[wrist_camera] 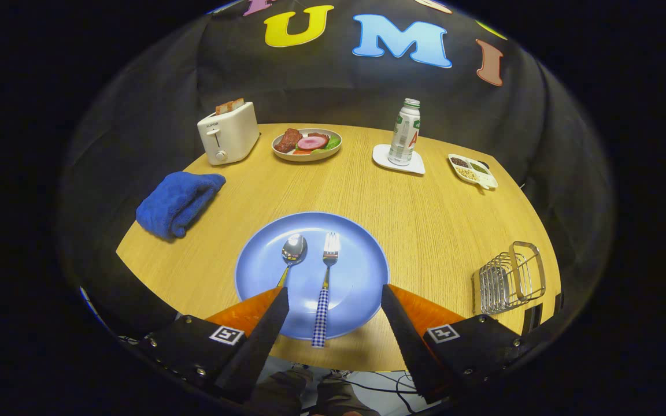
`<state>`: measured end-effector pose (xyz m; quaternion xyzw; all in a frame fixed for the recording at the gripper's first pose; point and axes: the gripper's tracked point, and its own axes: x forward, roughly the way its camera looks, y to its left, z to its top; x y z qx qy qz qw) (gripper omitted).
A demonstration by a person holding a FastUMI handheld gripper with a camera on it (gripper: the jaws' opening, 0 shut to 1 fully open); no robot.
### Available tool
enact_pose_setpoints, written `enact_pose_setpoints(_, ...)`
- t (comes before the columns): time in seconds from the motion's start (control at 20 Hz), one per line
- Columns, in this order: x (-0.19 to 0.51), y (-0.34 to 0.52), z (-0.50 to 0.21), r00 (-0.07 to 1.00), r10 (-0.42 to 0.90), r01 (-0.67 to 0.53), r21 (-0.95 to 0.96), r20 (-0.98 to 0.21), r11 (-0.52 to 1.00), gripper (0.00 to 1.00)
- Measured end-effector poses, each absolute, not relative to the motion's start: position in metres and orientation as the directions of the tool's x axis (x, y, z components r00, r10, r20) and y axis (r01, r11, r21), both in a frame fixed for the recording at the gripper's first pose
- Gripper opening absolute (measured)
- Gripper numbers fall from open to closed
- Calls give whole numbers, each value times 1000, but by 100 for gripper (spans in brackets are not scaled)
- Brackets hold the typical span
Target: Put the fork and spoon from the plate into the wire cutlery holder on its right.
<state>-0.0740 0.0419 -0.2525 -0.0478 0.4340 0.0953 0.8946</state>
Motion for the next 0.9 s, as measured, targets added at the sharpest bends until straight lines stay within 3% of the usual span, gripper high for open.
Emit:
enact_pose_setpoints(0.25,-84,47,-275,499,128,-248,1,-857,969,98)
enact_pose_setpoints(0.4,-86,45,-288,434,107,-280,-21,-894,960,73)
enact_pose_setpoints(0.45,-87,44,-291,411,99,-285,-25,-906,958,70)
enact_pose_setpoints(0.75,-87,50,-311,287,76,-331,-24,-955,943,69)
enact_pose_setpoints(0.8,-90,48,-311,258,66,-335,-25,-964,942,22)
enact_pose_setpoints(0.9,-94,46,-317,189,35,-346,-33,-981,938,22)
